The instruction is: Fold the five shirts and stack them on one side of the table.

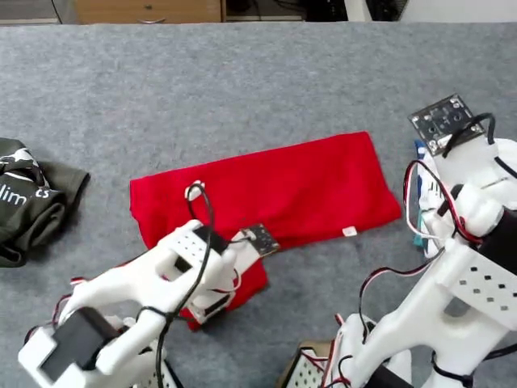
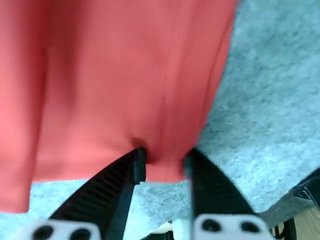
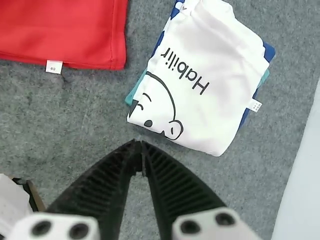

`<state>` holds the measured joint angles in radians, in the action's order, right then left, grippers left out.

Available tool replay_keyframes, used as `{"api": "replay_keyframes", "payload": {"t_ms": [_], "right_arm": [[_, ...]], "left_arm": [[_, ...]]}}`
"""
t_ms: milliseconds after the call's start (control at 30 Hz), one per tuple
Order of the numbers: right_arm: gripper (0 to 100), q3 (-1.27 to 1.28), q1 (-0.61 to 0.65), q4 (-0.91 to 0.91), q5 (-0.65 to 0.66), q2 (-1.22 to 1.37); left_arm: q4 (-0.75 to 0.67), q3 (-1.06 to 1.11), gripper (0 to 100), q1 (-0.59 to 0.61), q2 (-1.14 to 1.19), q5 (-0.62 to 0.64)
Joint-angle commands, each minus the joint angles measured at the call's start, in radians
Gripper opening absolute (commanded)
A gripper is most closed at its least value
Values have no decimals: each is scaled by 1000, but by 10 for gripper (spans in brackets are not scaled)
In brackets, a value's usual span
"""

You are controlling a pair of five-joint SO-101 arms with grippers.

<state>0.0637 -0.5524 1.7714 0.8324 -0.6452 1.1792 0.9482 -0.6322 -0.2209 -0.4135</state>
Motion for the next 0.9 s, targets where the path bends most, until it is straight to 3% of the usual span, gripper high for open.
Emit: {"api": "replay_keyframes", "payload": {"t_ms": [0, 100, 267, 400, 867], "right_arm": [[5, -5, -16, 12, 9, -15], [5, -5, -16, 12, 9, -15], [5, -5, -16, 12, 9, -15], [5, -5, -16, 12, 9, -15], [5, -5, -16, 12, 9, -15]], "left_arm": [[-11, -71, 22, -5, 45, 5], [20, -107, 18, -5, 51, 6], [193, -284, 18, 2, 50, 6], [269, -446, 18, 83, 51, 0], [121, -534, 20, 302, 162, -109]]}}
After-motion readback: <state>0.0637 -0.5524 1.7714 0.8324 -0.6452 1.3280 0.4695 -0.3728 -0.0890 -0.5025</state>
